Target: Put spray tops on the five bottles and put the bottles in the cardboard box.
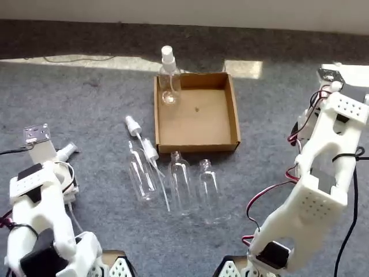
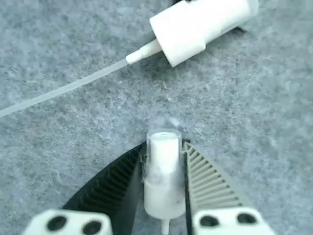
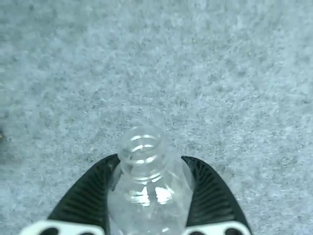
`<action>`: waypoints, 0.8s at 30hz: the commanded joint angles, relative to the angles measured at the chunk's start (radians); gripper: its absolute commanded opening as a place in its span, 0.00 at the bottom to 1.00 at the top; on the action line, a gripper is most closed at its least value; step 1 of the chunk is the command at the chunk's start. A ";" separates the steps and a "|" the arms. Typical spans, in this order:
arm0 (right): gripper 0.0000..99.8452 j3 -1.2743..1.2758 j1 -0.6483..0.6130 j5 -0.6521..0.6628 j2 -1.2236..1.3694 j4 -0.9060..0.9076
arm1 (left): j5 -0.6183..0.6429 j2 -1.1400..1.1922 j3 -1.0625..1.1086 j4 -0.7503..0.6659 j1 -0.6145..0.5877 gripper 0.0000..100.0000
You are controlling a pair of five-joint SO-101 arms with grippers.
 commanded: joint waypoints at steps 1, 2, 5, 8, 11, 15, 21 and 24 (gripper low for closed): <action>0.00 -0.010 -0.013 -0.002 -0.022 0.007 | 0.005 -0.047 -0.036 -0.014 -0.002 0.00; 0.00 -0.010 -0.013 -0.002 -0.022 0.007 | 0.005 -0.067 -0.039 -0.014 -0.001 0.00; 0.00 -0.018 -0.016 -0.002 -0.024 0.051 | 0.005 -0.128 -0.088 0.020 0.019 0.00; 0.00 -0.061 -0.028 -0.002 -0.041 0.108 | 0.005 -0.182 -0.202 0.147 0.064 0.00; 0.00 -0.131 -0.051 -0.008 -0.104 0.120 | 0.005 -0.236 -0.334 0.259 0.116 0.00; 0.00 -0.153 -0.088 -0.012 -0.226 0.125 | 0.043 -0.309 -0.492 0.339 0.194 0.00; 0.00 -0.151 -0.145 -0.104 -0.397 0.117 | 0.120 -0.384 -0.676 0.374 0.346 0.00; 0.00 -0.151 -0.199 -0.149 -0.472 0.117 | 0.150 -0.406 -0.768 0.374 0.432 0.00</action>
